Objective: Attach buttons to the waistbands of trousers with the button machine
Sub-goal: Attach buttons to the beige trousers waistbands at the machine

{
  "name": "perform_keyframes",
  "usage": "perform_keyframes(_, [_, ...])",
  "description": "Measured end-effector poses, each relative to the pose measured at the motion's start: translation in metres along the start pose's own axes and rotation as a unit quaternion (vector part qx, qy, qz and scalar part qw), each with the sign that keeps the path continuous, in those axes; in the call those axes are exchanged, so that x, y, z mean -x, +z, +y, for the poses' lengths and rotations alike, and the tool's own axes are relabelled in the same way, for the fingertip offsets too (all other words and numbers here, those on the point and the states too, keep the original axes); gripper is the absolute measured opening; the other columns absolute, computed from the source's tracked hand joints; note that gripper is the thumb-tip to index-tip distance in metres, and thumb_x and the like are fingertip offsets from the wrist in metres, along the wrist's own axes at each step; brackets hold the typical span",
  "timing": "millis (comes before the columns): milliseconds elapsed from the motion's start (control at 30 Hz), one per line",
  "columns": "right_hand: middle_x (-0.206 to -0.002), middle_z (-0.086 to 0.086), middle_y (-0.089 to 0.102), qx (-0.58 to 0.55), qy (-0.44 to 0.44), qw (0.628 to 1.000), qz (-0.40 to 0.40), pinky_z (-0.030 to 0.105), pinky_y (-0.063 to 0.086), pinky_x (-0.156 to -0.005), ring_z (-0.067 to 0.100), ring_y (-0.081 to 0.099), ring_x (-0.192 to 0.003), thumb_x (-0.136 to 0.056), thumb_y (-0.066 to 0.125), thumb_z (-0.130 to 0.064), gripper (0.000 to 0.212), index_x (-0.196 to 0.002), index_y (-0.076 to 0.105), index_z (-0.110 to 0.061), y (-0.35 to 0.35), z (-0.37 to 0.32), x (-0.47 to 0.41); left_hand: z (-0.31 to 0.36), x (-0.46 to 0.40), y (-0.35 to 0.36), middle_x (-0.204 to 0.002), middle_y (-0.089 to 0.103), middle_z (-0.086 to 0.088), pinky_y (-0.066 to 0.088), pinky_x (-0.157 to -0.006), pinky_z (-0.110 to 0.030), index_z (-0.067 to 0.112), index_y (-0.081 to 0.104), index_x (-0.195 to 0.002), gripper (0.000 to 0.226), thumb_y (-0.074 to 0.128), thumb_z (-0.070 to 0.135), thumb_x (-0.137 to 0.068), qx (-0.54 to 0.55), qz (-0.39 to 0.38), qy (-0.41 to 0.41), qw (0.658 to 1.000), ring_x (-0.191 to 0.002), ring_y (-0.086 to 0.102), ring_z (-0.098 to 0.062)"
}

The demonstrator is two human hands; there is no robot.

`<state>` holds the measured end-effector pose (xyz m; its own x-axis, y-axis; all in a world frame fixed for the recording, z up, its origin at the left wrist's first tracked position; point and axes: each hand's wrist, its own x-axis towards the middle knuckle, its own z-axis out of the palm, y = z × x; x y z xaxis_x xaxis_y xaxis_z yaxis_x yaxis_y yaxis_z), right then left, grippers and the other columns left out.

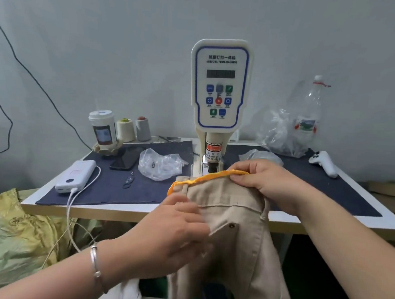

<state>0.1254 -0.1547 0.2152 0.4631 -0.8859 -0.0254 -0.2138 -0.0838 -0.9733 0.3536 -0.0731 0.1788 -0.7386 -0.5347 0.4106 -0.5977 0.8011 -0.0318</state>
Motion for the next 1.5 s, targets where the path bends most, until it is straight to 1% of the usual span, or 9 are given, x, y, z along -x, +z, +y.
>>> perform_keyframes(100, [-0.069,-0.013,0.068,0.121,-0.061,0.983,0.127,0.011,0.043,-0.062,0.002,0.058,-0.069,-0.088,0.064,-0.004,0.023,-0.077,0.072,-0.022,0.005,0.011,-0.014,-0.015,0.009,-0.015,-0.063,0.041,0.006,0.04,-0.061,-0.032,0.025,0.037,-0.075,0.025,0.045,0.036,-0.096,0.062,0.034,-0.077,0.995,-0.062,0.042,-0.018])
perform_keyframes(200, [-0.073,-0.011,0.068,0.177,-0.043,0.974,0.136,0.006,0.043,-0.057,-0.003,0.06,-0.068,-0.078,0.078,-0.017,0.012,-0.078,0.07,-0.025,-0.003,0.027,-0.023,-0.039,0.014,-0.02,-0.063,0.042,0.006,0.043,-0.06,-0.038,0.023,0.038,-0.08,0.03,0.037,0.052,-0.09,0.085,0.063,-0.182,0.978,-0.063,0.042,-0.018])
perform_keyframes(433, [-0.077,-0.004,0.063,0.278,0.049,0.844,0.457,0.029,0.039,-0.055,0.02,0.057,-0.073,-0.089,0.064,-0.024,0.014,-0.075,0.061,-0.02,-0.06,0.092,-0.033,-0.098,0.014,0.003,-0.059,0.049,-0.001,0.047,-0.063,-0.046,0.016,0.048,-0.076,0.035,0.045,0.045,-0.095,0.095,0.205,-0.306,0.925,-0.062,0.05,-0.028])
perform_keyframes(533, [-0.093,0.003,0.067,0.346,0.066,0.828,0.437,0.032,0.041,-0.062,0.026,0.057,-0.084,-0.092,0.056,-0.015,0.012,-0.09,0.067,-0.018,-0.075,0.118,-0.045,-0.13,0.011,0.018,-0.058,0.055,0.001,0.049,-0.06,-0.046,0.019,0.047,-0.076,0.032,0.047,0.039,-0.1,0.075,0.265,-0.362,0.89,-0.059,0.055,-0.025])
perform_keyframes(633, [-0.106,0.003,0.065,0.414,0.029,0.832,0.368,0.035,0.046,-0.073,0.024,0.055,-0.103,-0.094,0.049,-0.008,0.024,-0.105,0.069,-0.014,-0.083,0.133,-0.067,-0.146,-0.002,0.043,-0.061,0.054,0.002,0.047,-0.06,-0.043,0.018,0.047,-0.076,0.035,0.045,0.043,-0.101,0.068,0.238,-0.361,0.899,-0.061,0.055,-0.022])
perform_keyframes(800, [-0.113,0.002,0.059,0.507,0.114,0.797,0.308,0.03,0.041,-0.07,0.026,0.055,-0.105,-0.093,0.043,-0.006,0.033,-0.106,0.068,-0.025,-0.092,0.13,-0.112,-0.161,-0.019,0.095,-0.063,0.055,0.0,0.038,-0.06,-0.038,0.021,0.04,-0.078,0.028,0.039,0.037,-0.102,0.058,0.125,-0.414,0.9,-0.066,0.055,-0.025])
perform_keyframes(967, [-0.077,-0.005,0.054,0.445,0.185,0.829,0.285,0.027,0.038,-0.063,0.027,0.058,-0.084,-0.089,0.047,-0.011,0.026,-0.072,0.056,-0.028,-0.102,0.129,-0.134,-0.174,-0.022,0.118,-0.074,0.06,0.0,0.034,-0.063,-0.035,0.023,0.04,-0.084,0.029,0.032,0.042,-0.104,0.032,0.046,-0.449,0.892,-0.08,0.06,-0.027])
perform_keyframes(1100, [-0.1,-0.004,0.065,0.447,0.2,0.837,0.246,0.027,0.045,-0.071,0.022,0.062,-0.094,-0.091,0.058,-0.032,0.009,-0.092,0.065,-0.036,-0.107,0.131,-0.141,-0.182,-0.023,0.123,-0.068,0.054,0.003,0.036,-0.063,-0.037,0.026,0.033,-0.072,0.035,0.035,0.041,-0.104,0.057,0.055,-0.467,0.881,-0.077,0.056,-0.027])
perform_keyframes(1500, [-0.098,0.012,0.07,0.452,0.146,0.804,0.358,0.031,0.039,-0.066,0.034,0.063,-0.093,-0.09,0.06,-0.021,0.01,-0.092,0.07,-0.022,-0.096,0.152,-0.144,-0.177,-0.015,0.12,-0.071,0.056,-0.001,0.04,-0.069,-0.045,0.02,0.043,-0.073,0.029,0.037,0.03,-0.1,0.154,0.131,-0.49,0.848,-0.073,0.053,-0.025])
